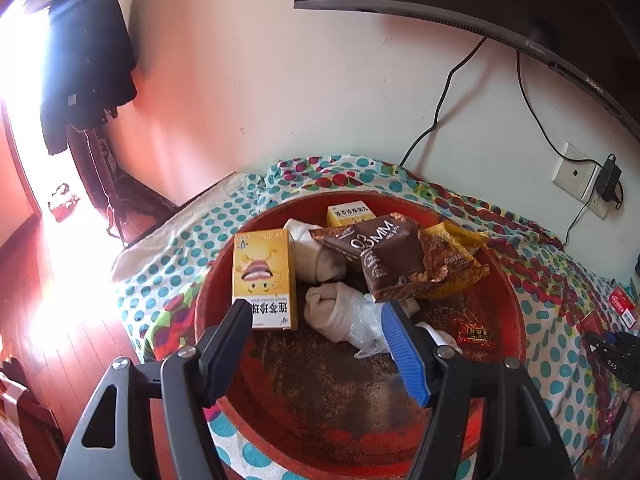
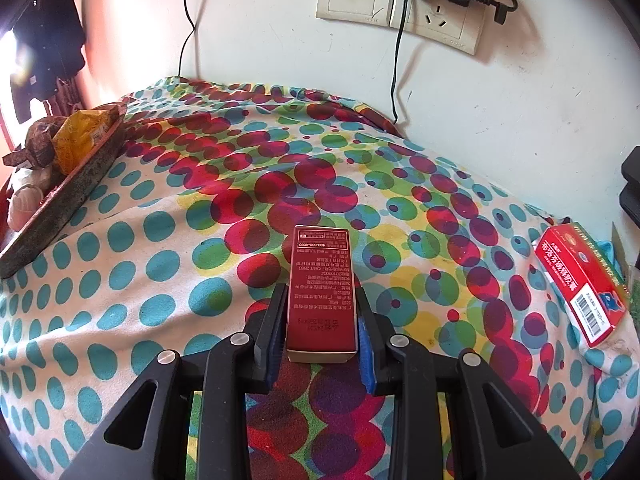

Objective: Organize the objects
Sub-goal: 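Carry the small red box into the red tray and open the right tool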

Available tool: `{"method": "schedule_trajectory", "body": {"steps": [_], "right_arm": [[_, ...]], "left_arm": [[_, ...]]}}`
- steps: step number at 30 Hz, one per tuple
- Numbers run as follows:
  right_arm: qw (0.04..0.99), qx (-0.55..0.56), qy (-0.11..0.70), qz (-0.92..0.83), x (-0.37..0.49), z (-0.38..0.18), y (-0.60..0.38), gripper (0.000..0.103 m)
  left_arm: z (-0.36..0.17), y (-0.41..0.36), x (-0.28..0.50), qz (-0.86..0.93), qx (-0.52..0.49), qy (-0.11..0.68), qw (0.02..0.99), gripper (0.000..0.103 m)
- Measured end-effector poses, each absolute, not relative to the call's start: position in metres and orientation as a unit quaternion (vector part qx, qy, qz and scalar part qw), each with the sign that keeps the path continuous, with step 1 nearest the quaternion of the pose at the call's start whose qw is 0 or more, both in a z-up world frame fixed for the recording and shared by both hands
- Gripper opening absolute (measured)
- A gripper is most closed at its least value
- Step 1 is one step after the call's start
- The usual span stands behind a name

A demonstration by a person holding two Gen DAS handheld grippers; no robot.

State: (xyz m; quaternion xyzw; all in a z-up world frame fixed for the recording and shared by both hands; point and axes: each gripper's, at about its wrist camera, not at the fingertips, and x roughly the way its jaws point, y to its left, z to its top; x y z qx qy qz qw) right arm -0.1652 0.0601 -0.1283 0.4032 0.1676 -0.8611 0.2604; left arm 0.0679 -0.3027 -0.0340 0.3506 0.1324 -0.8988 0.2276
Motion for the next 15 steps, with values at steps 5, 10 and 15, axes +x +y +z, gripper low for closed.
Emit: {"method": "schedule_trajectory", "body": {"steps": [5, 10, 15], "right_arm": [[0.236, 0.413, 0.148, -0.867, -0.167, -0.127, 0.063, 0.027], [0.194, 0.417, 0.194, -0.866, -0.16, -0.121, 0.044, 0.027], [0.189, 0.41, 0.194, -0.871, -0.155, -0.105, 0.03, 0.027]], "left_arm": [[-0.052, -0.314, 0.075, -0.899, 0.35, 0.162, 0.209, 0.069], [-0.063, -0.317, 0.079, -0.904, 0.345, 0.156, 0.2, 0.069], [-0.065, -0.315, 0.076, -0.908, 0.349, 0.129, 0.194, 0.069]]}}
